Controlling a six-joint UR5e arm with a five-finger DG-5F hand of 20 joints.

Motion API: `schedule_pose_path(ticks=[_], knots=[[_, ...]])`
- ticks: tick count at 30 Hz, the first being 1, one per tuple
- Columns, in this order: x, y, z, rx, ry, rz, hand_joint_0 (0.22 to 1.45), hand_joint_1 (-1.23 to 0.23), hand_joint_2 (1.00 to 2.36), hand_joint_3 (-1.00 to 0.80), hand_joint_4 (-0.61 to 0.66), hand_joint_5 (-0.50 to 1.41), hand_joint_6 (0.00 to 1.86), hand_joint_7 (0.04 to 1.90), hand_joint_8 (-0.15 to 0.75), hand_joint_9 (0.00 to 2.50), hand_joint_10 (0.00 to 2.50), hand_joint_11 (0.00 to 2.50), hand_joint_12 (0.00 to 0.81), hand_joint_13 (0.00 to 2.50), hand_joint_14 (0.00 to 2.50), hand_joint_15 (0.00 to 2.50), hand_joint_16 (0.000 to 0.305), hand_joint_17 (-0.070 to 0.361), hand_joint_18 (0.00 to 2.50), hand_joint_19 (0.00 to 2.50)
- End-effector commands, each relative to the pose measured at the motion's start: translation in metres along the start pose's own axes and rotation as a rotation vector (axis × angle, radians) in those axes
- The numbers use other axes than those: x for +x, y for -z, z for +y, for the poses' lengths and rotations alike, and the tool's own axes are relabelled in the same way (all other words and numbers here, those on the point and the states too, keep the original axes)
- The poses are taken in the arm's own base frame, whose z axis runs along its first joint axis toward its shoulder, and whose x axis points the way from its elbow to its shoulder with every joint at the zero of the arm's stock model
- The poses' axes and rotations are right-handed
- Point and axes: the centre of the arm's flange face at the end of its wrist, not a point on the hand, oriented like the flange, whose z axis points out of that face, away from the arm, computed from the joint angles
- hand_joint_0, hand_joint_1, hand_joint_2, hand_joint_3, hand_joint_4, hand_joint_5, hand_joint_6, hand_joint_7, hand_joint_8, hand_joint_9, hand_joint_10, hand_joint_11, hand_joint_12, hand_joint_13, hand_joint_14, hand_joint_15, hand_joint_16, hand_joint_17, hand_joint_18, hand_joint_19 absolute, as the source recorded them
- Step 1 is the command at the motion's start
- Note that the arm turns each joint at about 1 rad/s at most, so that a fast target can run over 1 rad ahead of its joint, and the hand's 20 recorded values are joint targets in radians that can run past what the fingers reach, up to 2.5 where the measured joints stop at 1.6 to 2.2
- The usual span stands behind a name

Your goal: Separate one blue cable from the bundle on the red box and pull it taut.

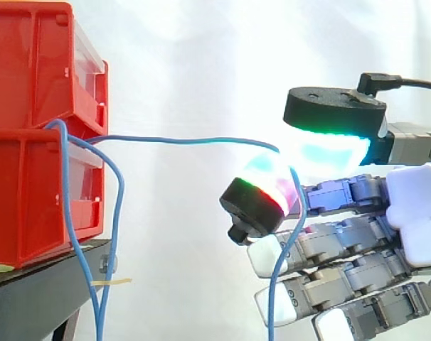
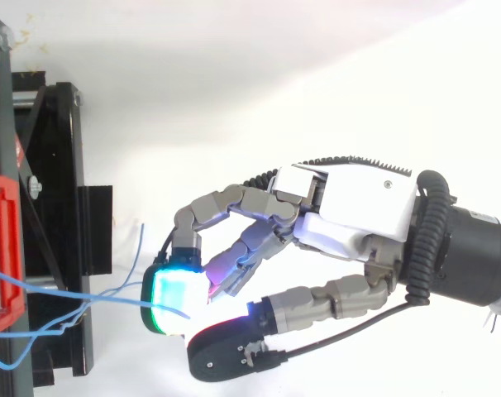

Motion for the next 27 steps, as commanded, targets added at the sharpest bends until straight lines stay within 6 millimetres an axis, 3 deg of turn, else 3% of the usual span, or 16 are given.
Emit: schedule_pose_path(ticks=[1,27], knots=[[0.0,0.0,0.0,0.0,0.0,0.0,0.46,-0.82,1.42,-0.04,-0.16,0.0,0.85,1.13,0.247,0.98,0.0,0.0,0.365,0.85,0.01,0.27,0.053,0.12,0.84,0.31],[0.0,0.0,0.0,0.0,0.0,0.0,0.47,-0.83,1.38,-0.03,-0.16,-0.01,0.85,1.12,0.253,1.0,0.0,0.0,0.375,0.86,0.01,0.28,0.053,0.12,0.84,0.32]])
